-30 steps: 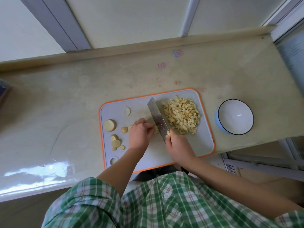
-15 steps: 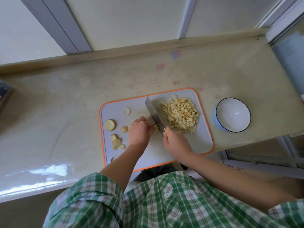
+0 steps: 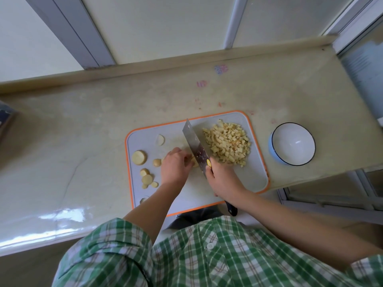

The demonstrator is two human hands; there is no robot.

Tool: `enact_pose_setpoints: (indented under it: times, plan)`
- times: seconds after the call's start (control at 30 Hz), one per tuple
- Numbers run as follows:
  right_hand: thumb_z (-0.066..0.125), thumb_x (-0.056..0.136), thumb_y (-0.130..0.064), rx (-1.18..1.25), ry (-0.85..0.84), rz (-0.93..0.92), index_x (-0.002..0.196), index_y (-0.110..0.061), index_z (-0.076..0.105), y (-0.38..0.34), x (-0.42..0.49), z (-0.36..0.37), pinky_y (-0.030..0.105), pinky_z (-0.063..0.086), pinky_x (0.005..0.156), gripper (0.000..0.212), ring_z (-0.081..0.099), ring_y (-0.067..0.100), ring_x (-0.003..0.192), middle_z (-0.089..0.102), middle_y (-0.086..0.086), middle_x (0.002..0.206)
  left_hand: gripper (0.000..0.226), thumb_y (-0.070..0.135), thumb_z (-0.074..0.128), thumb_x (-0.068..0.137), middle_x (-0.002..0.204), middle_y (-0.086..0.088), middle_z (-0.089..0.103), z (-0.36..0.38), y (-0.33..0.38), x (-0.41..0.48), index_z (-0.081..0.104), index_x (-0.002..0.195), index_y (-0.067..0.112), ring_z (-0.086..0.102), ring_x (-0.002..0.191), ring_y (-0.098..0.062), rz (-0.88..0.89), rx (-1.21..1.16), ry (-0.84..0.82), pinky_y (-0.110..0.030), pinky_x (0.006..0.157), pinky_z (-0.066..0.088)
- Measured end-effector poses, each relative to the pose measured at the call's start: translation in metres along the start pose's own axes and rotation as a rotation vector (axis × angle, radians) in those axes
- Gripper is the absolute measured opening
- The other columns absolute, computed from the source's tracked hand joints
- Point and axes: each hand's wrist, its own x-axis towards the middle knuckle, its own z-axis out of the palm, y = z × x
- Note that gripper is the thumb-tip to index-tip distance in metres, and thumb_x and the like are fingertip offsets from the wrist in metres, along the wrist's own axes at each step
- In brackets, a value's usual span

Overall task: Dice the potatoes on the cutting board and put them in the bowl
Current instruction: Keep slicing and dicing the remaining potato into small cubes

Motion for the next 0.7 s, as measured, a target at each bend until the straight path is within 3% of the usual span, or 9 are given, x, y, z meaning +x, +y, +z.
enact_pose_setpoints:
  times: [0.13, 0.2, 0.37, 0.53, 0.63, 0.7]
  plan:
    - [0.038, 0.101, -0.02, -0.066, -0.002, 0.007, 0.09, -0.014, 0.04, 0.001, 0.003, 0.01, 0.029, 0.024, 0.046, 0.013, 0.043, 0.021, 0.059, 0.041, -0.001, 0.063, 0.014, 0.018, 0.073, 0.078, 0.082, 0.002, 0.056, 0.001, 0.002, 0.0, 0.076, 0.091, 0.016, 0.057, 0.079, -0.024, -0.017, -0.013, 0.015, -0.028, 0.062, 0.037]
    - [0.037, 0.101, -0.02, -0.082, -0.008, 0.007, 0.09, -0.016, 0.037, 0.0, 0.004, 0.014, 0.027, 0.02, 0.046, 0.012, 0.043, 0.02, 0.062, 0.037, -0.003, 0.064, 0.011, 0.017, 0.075, 0.077, 0.081, -0.001, 0.058, 0.002, 0.002, 0.0, 0.076, 0.088, 0.016, 0.057, 0.076, -0.024, -0.019, -0.019, 0.016, -0.031, 0.061, 0.042]
    - [0.036, 0.101, -0.02, -0.084, -0.004, 0.018, 0.1, -0.009, 0.046, 0.0, 0.005, 0.023, 0.033, 0.031, 0.056, 0.014, 0.047, 0.023, 0.065, 0.043, 0.001, 0.067, 0.008, 0.018, 0.076, 0.075, 0.08, -0.002, 0.058, 0.003, 0.001, 0.002, 0.076, 0.083, 0.015, 0.056, 0.073, -0.024, -0.024, -0.036, 0.008, -0.035, 0.061, 0.047]
    - [0.037, 0.101, -0.02, -0.048, 0.045, 0.0, 0.113, -0.004, 0.05, -0.003, 0.014, 0.02, 0.031, 0.028, 0.051, 0.024, 0.048, 0.023, 0.06, 0.043, 0.0, 0.063, 0.008, 0.018, 0.074, 0.076, 0.079, -0.002, 0.057, 0.002, 0.001, 0.002, 0.076, 0.083, 0.016, 0.056, 0.074, -0.024, -0.011, -0.035, 0.001, -0.031, 0.059, 0.043]
    - [0.038, 0.102, -0.021, -0.008, 0.055, -0.007, 0.101, -0.006, 0.049, 0.001, 0.017, 0.016, 0.03, 0.024, 0.044, 0.018, 0.047, 0.023, 0.054, 0.045, 0.002, 0.06, 0.008, 0.018, 0.074, 0.077, 0.079, -0.002, 0.056, 0.002, -0.001, 0.001, 0.076, 0.084, 0.017, 0.056, 0.076, -0.024, 0.0, -0.037, 0.002, -0.03, 0.061, 0.041]
    - [0.037, 0.102, -0.021, 0.035, 0.062, 0.004, 0.099, -0.007, 0.048, 0.004, 0.016, 0.013, 0.035, 0.034, 0.044, 0.019, 0.051, 0.024, 0.052, 0.05, 0.006, 0.06, 0.009, 0.02, 0.074, 0.078, 0.08, -0.002, 0.057, 0.001, -0.003, 0.001, 0.077, 0.087, 0.017, 0.057, 0.078, -0.025, 0.011, -0.046, -0.001, -0.032, 0.064, 0.045]
